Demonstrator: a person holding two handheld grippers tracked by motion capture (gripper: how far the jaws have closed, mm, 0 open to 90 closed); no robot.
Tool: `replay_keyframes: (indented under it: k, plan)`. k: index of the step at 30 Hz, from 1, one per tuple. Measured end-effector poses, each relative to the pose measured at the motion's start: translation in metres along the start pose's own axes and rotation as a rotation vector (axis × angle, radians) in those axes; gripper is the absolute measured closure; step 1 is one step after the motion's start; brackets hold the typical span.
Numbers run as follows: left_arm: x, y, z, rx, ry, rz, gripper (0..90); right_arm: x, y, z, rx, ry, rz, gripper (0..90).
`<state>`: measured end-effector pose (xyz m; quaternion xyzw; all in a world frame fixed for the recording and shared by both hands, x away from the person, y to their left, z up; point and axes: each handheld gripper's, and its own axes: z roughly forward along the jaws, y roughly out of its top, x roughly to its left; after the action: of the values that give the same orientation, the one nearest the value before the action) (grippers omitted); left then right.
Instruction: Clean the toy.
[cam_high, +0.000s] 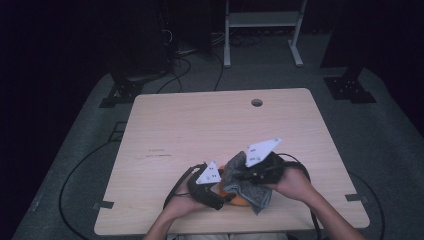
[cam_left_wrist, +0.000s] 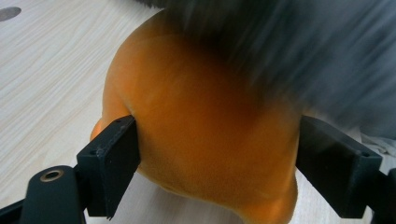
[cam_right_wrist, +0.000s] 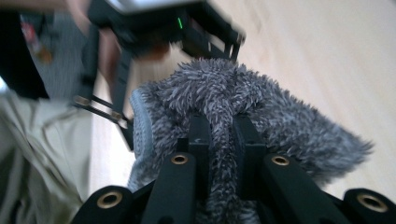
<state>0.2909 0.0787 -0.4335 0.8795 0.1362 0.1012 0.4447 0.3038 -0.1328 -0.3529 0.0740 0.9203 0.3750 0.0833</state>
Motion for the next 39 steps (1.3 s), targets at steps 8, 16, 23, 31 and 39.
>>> replay_keyframes:
  k: [8,16,23,31,39]
  plan:
    - [0.005,-0.016,0.001,0.013,-0.014,-0.024,20.6,-0.014,-0.034,0.005,-0.005,0.008,0.088,79.9]
    - [0.012,-0.002,-0.001,-0.08,-0.045,-0.12,13.9,-0.002,-0.053,0.001,-0.038,0.0,0.087,80.1]
    - [0.007,-0.008,0.001,-0.055,-0.023,-0.058,19.8,-0.008,-0.009,-0.002,-0.065,0.01,0.013,80.0]
    - [0.009,-0.018,-0.001,-0.044,-0.032,-0.06,21.6,-0.026,-0.008,0.027,0.018,0.088,0.05,80.0]
    - [0.009,-0.019,-0.002,-0.036,-0.043,-0.068,21.4,-0.027,-0.058,-0.004,-0.045,0.057,0.148,80.0]
